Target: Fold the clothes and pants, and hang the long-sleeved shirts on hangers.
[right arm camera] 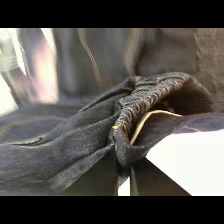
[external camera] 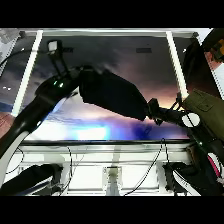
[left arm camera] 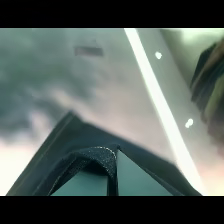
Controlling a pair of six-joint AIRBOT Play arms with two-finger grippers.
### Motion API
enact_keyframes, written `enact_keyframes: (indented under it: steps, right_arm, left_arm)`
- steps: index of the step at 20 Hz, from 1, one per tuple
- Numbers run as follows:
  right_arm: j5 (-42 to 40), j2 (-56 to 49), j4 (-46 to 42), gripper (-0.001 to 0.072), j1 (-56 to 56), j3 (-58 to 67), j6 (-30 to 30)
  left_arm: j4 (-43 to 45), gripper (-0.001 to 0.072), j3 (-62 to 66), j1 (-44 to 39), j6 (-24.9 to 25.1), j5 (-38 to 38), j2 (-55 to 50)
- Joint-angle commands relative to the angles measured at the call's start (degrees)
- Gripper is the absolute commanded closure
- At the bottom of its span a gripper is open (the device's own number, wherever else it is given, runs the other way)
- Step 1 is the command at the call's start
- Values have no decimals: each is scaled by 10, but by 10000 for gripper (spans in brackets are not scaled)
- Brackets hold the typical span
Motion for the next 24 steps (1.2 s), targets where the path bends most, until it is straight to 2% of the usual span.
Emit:
enact_keyframes:
  steps: [1,4,9,15,18,19,20,21,22,23,24]
  right_arm:
    - [-132,-32,-1,682,1,0,69]
    - [-214,-93,0,683,1,0,106]
    - [-283,-210,14,682,1,48,111]
    - [-316,-294,15,680,1,141,111]
    - [-339,-302,15,676,1,160,110]
    - [-347,-305,15,651,1,163,110]
    - [-348,-309,12,585,1,165,103]
    - [-349,-313,9,474,1,167,89]
    - [-347,-318,8,352,1,168,80]
    - [-341,-321,5,322,1,168,74]
    - [-336,-323,0,322,1,168,73]
  left_arm:
    - [0,704,100,10,-6,44,-140]
    - [0,704,127,10,-6,56,-211]
    - [0,704,153,14,-6,107,-279]
    - [-3,703,184,34,-6,246,-346]
    - [-81,701,213,55,-6,315,-384]
    - [-110,699,230,63,-6,336,-403]
    - [-116,695,252,68,-5,337,-422]
    - [-116,576,274,73,-4,336,-441]
    - [-115,350,298,74,-3,336,-459]
    - [-113,140,322,75,-4,336,-476]
    - [-114,131,341,75,-3,336,-487]
